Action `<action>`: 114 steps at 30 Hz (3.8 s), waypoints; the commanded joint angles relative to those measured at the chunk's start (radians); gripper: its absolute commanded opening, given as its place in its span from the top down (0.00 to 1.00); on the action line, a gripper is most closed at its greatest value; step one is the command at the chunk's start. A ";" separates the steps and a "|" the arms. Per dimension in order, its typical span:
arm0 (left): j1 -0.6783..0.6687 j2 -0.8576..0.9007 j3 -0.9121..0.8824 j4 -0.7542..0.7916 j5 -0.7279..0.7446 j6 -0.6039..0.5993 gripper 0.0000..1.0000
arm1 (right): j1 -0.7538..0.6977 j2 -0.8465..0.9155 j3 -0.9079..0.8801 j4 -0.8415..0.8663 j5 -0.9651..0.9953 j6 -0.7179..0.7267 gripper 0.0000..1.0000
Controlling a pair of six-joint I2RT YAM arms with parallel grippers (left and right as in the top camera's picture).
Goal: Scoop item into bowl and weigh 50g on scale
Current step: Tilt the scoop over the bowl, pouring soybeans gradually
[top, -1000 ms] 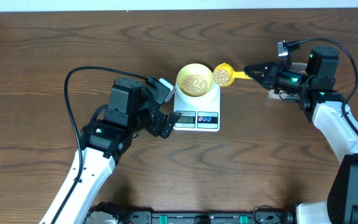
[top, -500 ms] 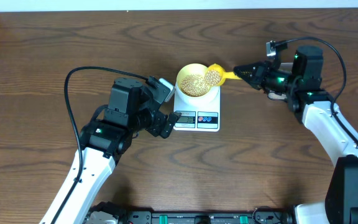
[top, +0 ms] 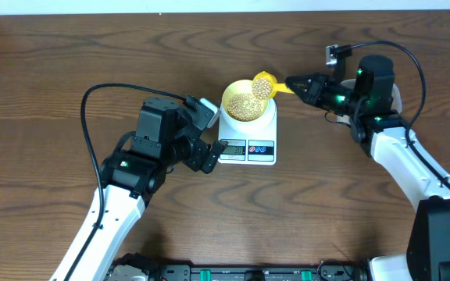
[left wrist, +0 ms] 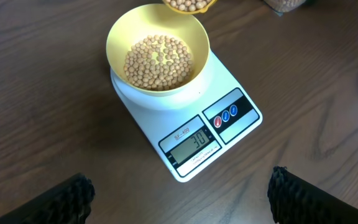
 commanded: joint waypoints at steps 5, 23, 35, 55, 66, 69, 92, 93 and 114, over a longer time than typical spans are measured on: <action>0.005 -0.011 -0.002 0.001 0.013 -0.002 0.08 | 0.040 0.005 0.001 0.005 0.043 -0.151 0.99; 0.005 -0.011 -0.002 0.001 0.013 -0.002 0.08 | 0.072 0.005 0.001 0.004 0.060 -0.341 0.99; 0.005 -0.011 -0.002 0.001 0.013 -0.002 0.09 | 0.095 0.005 0.001 0.004 0.060 -0.437 0.99; 0.005 -0.011 -0.002 0.001 0.013 -0.002 0.09 | 0.096 0.005 0.001 0.004 0.060 -0.562 0.99; 0.005 -0.011 -0.002 0.001 0.013 -0.002 0.09 | 0.096 0.005 0.001 0.004 0.060 -0.607 0.99; 0.005 -0.011 -0.002 0.001 0.013 -0.002 0.08 | 0.096 0.005 0.001 0.004 0.060 -0.628 0.99; 0.005 -0.011 -0.002 0.001 0.013 -0.002 0.09 | 0.096 0.005 0.001 0.007 0.060 -0.777 0.99; 0.005 -0.011 -0.002 0.001 0.013 -0.002 0.08 | 0.096 0.005 0.001 0.008 0.060 -0.777 0.99; 0.005 -0.011 -0.002 0.001 0.013 -0.002 0.09 | 0.096 0.005 0.001 0.007 0.060 -0.777 0.99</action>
